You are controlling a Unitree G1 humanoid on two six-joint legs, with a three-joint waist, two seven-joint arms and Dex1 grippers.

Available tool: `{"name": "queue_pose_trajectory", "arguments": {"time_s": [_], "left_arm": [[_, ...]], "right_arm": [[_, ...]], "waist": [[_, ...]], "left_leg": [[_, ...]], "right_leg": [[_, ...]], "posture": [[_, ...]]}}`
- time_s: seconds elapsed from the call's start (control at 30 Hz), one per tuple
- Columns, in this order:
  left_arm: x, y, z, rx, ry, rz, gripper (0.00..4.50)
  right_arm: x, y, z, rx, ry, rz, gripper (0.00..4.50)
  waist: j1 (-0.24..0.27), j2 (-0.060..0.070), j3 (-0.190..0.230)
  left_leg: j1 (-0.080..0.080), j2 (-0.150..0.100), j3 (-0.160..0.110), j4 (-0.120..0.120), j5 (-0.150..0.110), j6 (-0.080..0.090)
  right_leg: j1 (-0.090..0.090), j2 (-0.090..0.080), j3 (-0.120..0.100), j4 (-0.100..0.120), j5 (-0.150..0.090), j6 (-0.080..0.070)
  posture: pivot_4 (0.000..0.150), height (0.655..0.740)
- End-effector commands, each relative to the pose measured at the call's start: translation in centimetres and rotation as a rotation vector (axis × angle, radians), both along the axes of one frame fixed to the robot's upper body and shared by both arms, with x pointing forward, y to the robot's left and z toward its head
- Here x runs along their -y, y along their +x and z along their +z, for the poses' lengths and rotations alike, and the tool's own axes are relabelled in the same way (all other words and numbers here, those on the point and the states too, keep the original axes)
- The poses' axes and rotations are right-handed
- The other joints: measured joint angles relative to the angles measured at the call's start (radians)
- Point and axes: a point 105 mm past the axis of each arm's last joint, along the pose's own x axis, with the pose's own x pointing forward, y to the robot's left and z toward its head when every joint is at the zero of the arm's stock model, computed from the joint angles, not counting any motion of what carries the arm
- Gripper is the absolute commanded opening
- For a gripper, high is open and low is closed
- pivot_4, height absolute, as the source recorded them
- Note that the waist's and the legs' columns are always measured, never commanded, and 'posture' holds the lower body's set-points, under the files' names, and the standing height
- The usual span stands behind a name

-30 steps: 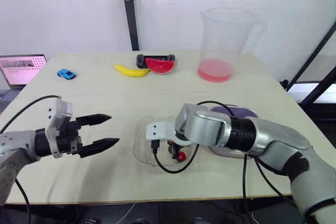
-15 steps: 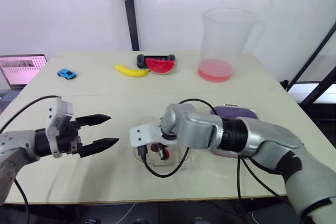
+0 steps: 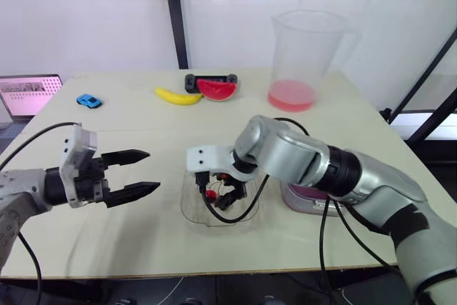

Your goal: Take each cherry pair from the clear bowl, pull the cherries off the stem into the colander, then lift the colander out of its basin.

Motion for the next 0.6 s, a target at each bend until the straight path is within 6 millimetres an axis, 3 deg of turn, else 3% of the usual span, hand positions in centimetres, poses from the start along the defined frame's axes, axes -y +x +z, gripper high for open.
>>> {"name": "queue_pose_trajectory", "arguments": {"time_s": [0.03, 0.23, 0.5, 0.6], "left_arm": [[0.3, -0.1, 0.5, 0.022, 0.009, -0.021, 4.5], [0.4, 0.0, 0.5, 0.014, 0.003, -0.032, 4.5], [0.3, -0.3, 0.9, 0.021, -0.01, -0.046, 4.5], [0.3, -0.3, 1.0, 0.017, -0.022, -0.046, 4.5]], "right_arm": [[0.3, 0.0, -0.8, -0.014, 0.003, -0.08, 4.11], [0.7, 1.0, -3.3, -0.012, -0.013, -0.172, 4.11], [0.5, 1.3, -4.2, -0.03, 0.004, -0.21, 4.11], [0.4, 1.4, -4.8, -0.044, 0.008, -0.225, 3.19]], "waist": [[0.0, 0.0, 0.0], [0.0, 0.0, 0.0], [-0.001, 0.0, 0.0], [0.0, 0.0, 0.0]], "left_leg": [[0.0, 0.0, 0.0, 0.0, 0.0, 0.0], [0.0, 0.0, 0.0, 0.0, 0.0, 0.0], [0.0, 0.0, 0.0, 0.0, 0.0, 0.0], [0.0, 0.0, 0.0, 0.0, 0.0, 0.0]], "right_leg": [[0.0, 0.0, 0.0, 0.0, 0.0, 0.0], [0.0, 0.0, 0.0, 0.0, 0.0, 0.0], [0.0, 0.0, 0.0, 0.0, 0.0, 0.0], [0.0, 0.0, 0.0, 0.0, 0.0, 0.0]], "posture": [[0.15, 0.74], [0.15, 0.74], [0.15, 0.74], [0.15, 0.74]]}}
